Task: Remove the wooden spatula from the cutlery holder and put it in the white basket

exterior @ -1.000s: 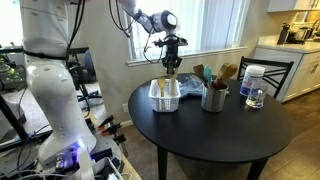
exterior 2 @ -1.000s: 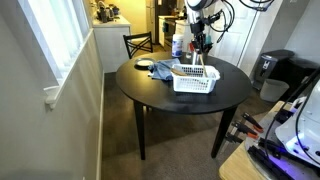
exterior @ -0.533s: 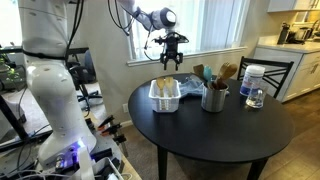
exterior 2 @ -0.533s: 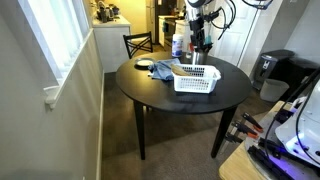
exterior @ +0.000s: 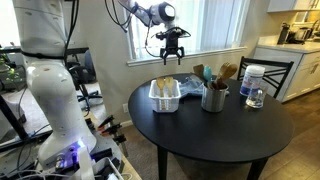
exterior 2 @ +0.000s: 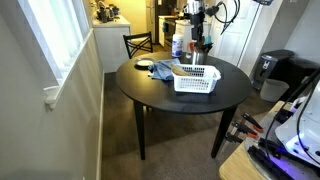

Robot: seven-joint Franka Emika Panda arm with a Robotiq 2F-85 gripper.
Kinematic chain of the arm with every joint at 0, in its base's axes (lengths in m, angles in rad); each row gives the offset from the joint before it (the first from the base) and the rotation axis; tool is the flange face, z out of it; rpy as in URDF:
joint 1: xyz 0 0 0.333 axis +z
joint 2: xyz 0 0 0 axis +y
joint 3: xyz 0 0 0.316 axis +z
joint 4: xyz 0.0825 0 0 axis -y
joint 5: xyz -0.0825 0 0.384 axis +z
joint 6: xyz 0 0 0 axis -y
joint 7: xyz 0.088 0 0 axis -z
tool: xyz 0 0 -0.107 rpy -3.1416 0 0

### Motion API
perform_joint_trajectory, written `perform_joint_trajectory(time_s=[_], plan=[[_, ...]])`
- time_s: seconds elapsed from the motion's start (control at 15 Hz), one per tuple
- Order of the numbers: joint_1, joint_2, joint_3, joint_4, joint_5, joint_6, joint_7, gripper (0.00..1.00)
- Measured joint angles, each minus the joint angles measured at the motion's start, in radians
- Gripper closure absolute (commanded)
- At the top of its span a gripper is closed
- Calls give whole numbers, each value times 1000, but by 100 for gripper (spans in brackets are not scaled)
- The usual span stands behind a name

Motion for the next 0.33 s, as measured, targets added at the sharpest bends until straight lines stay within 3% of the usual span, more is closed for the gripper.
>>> perform_joint_trajectory(time_s=[0.33], plan=[[0, 0, 0, -2, 0, 4, -3, 0]])
